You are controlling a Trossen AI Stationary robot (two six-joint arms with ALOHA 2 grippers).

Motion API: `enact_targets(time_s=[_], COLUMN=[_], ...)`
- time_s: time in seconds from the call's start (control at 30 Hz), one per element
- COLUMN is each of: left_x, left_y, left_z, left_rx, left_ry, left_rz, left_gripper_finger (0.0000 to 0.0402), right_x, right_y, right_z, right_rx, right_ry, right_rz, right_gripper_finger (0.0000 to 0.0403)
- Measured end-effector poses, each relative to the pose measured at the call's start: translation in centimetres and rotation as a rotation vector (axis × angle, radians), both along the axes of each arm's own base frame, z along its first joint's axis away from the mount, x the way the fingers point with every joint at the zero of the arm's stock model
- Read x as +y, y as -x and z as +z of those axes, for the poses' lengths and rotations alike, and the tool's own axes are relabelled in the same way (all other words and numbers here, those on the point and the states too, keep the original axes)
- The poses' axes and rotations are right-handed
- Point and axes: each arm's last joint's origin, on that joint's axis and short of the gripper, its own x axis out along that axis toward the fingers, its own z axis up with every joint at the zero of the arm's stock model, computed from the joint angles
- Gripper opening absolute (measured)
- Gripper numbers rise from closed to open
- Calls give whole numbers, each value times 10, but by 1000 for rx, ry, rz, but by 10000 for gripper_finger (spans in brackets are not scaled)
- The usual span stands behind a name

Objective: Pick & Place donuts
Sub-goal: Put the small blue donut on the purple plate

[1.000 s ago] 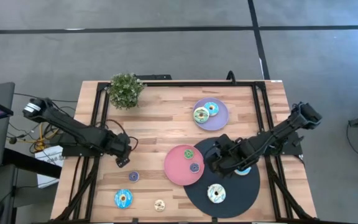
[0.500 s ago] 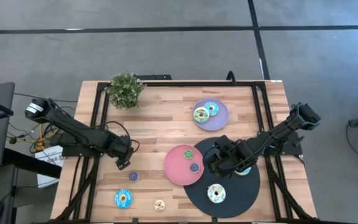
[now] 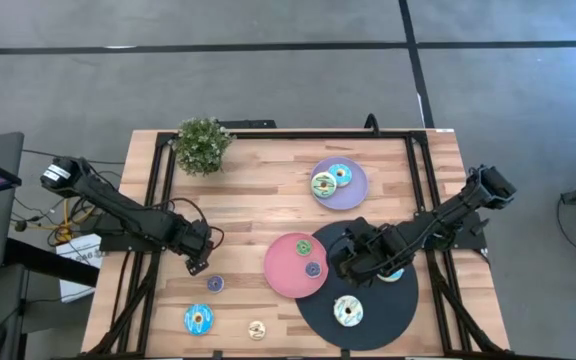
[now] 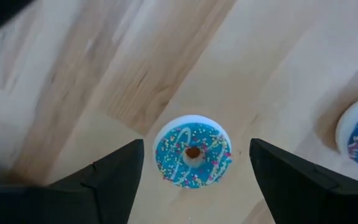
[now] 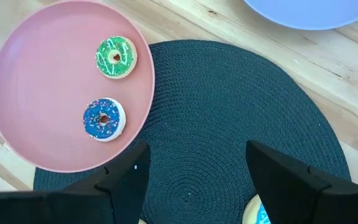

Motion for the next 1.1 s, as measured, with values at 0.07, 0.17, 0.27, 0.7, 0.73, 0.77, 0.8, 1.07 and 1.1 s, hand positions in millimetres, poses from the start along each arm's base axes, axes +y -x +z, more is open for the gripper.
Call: enact_targets(time_s=[0.07,0.17,0.27,0.7,0.73,0.77,0.8,1.07,1.1], left_x=[0,-1,-2,-4,-4,-4,-4,-4,-4], left_y=[1,4,4,1,1,1,1,1,1], left_z=[-6,-17,-20,-21,-21,-21,-21,-21,-21], left_rx=[24,80,90,71,71,71,71,72,72], left_ry=[-3,13,11,23,23,23,22,24,25], left_rz=[0,25,49,41,41,41,41,44,49], left_gripper_finger=[286,286,286,284,281,277,271,216,212], right_x=[0,0,0,0,0,0,0,0,0], right_y=[0,0,0,0,0,0,0,0,0], right_z=[0,0,0,0,0,0,0,0,0], right_rx=[0,0,0,1,1,1,2,3,3], right_ry=[0,0,0,-1,0,0,1,2,2], right_rz=[0,0,0,1,1,3,5,8,8], right_gripper_finger=[255,255,255,255,255,255,255,255,255])
